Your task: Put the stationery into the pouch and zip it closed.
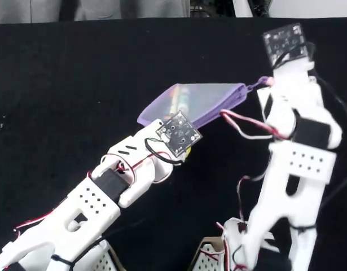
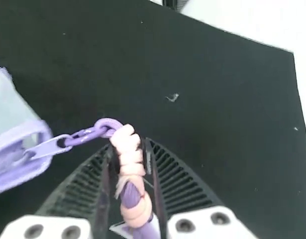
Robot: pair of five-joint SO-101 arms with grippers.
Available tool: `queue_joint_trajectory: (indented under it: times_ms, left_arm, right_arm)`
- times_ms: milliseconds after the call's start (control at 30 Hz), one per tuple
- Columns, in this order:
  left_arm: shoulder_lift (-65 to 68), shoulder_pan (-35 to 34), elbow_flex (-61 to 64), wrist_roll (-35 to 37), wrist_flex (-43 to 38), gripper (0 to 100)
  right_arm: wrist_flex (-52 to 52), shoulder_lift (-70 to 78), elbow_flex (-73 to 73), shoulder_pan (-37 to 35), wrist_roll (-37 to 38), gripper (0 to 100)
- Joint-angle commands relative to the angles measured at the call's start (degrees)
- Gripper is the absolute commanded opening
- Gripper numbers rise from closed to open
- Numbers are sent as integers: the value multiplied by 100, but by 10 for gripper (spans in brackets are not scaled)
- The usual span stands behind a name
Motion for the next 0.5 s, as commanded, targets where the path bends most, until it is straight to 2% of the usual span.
queue_joint_trajectory:
  times_ms: [0,200,467]
  left_arm:
    - [-44,-136,40,-53,26,27]
    - [-44,-136,92,-70,18,27]
    - [-44,-145,66,-35,-9,30]
  right_arm:
    - [-343,418,-752,466,9,11]
    - [-343,1130,-1253,615,-158,11]
    - [9,1297,-1314,475,-185,12]
